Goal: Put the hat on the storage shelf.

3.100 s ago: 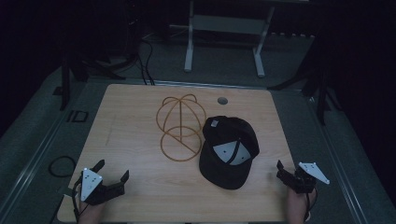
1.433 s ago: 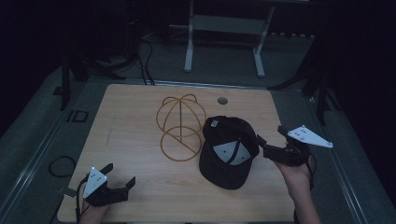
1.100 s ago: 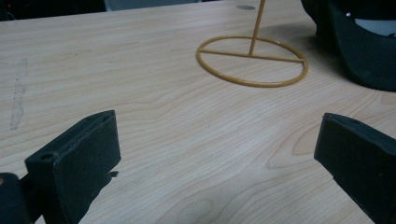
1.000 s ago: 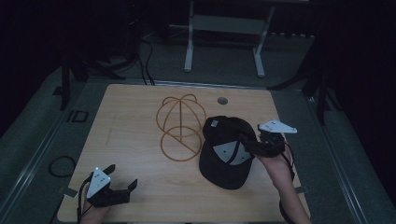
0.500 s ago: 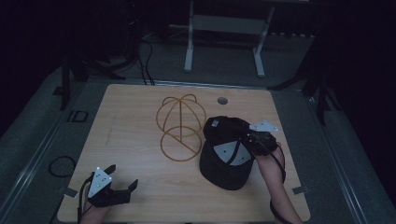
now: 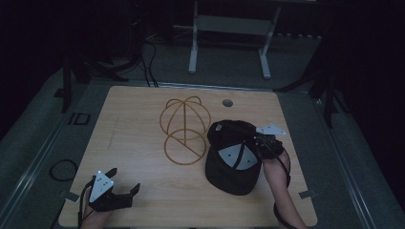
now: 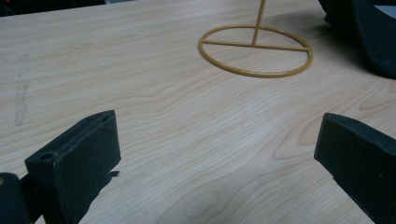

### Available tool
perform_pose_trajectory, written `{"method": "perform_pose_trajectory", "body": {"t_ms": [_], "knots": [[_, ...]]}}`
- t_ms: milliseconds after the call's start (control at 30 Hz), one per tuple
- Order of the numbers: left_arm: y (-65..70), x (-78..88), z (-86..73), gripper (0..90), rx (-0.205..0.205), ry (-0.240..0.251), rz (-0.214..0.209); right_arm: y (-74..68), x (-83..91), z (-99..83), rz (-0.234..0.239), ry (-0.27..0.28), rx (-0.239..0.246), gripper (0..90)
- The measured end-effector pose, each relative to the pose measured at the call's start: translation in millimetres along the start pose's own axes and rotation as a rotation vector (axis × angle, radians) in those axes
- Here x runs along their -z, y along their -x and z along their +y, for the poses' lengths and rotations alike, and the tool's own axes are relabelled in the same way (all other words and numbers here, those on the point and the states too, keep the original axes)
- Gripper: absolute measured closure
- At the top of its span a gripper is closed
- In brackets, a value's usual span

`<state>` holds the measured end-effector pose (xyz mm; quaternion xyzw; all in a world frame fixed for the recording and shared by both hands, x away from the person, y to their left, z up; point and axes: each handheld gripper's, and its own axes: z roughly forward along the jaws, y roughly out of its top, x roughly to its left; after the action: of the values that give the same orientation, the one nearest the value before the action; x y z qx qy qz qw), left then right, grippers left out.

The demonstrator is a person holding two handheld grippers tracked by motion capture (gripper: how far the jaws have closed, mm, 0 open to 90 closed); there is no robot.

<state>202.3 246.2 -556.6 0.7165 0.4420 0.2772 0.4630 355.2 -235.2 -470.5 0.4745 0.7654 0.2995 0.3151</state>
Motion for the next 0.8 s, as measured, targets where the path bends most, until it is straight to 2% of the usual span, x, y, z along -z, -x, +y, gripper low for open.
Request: {"method": "perform_pose_trajectory", "body": {"t_ms": [167,300,433,600,800], "knots": [[0.3,-0.4,0.4,0.9,0.014,0.000,-0.003,1.2,5.2,2.7,0.034,0.030,-0.024,88.6],[2.0,-0.7,0.9,0.8,0.007,-0.007,-0.008,1.4,12.4,7.9,0.047,0.060,-0.015,88.7],[2.6,-0.7,1.3,0.9,0.013,-0.001,-0.011,1.7,25.2,15.6,0.055,0.107,-0.023,88.7],[3.9,-0.5,2.2,0.9,0.010,-0.004,-0.007,0.6,42.2,26.0,0.039,0.171,-0.015,88.9],[10.0,-1.4,6.1,0.9,0.006,-0.006,-0.029,-2.3,59.8,35.6,0.063,0.212,0.003,89.0]]}}
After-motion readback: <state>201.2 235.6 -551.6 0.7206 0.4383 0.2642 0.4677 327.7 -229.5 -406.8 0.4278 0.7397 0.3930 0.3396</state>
